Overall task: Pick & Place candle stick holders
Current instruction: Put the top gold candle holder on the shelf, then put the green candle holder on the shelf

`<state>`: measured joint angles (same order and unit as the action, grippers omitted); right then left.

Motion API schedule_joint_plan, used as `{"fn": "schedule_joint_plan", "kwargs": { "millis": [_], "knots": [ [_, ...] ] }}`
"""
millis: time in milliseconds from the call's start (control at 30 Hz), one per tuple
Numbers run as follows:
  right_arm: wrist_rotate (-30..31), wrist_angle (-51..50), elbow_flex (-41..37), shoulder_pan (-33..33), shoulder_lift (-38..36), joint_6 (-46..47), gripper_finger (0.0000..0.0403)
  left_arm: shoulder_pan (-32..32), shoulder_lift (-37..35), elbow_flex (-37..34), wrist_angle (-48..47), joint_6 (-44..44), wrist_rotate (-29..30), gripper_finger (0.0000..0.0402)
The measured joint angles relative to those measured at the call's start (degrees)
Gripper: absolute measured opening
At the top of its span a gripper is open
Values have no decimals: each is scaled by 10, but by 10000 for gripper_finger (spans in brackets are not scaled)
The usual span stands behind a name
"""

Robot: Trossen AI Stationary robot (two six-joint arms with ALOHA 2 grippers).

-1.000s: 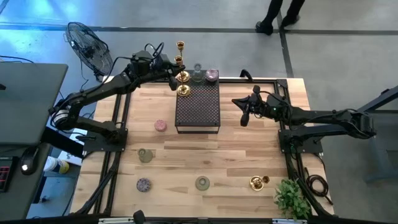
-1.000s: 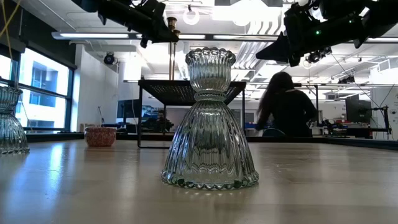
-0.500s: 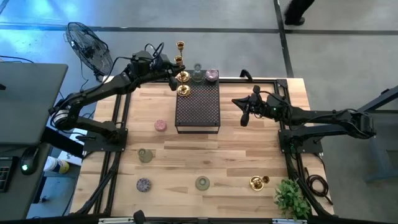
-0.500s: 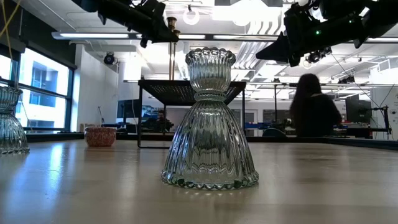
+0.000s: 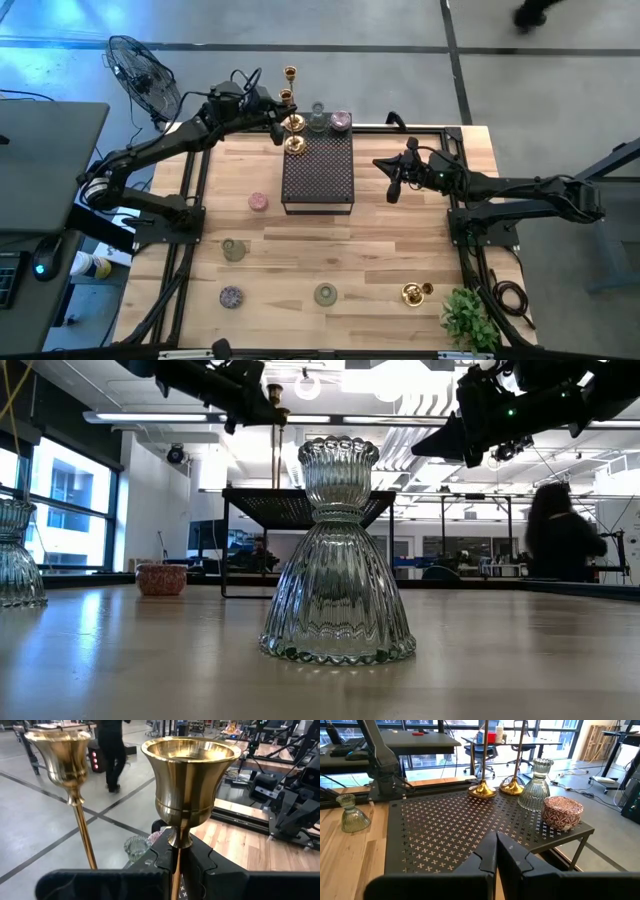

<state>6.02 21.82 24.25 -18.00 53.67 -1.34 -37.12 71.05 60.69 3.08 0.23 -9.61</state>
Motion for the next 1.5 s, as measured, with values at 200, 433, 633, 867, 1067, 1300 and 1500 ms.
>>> {"fn": "schedule_joint_plan", "kwargs": {
  "millis": [200,433,633,867,1067,1300,1500],
  "knots": [
    [0,-1,0,0,0,0,0,0,0,0,0,1,1,15],
    [0,-1,0,0,0,0,0,0,0,0,-5,0,1,15],
    [0,-2,0,0,0,0,0,0,0,0,-15,0,0,15],
    [0,-2,0,0,0,0,0,0,0,0,-19,1,0,50],
    [0,-2,0,0,0,0,0,0,0,0,-20,1,1,120],
    [0,-2,0,0,0,0,0,0,-13,0,-42,10,-7,170],
    [0,-2,0,0,0,0,0,0,-59,0,-128,42,-8,186]
  ]
}}
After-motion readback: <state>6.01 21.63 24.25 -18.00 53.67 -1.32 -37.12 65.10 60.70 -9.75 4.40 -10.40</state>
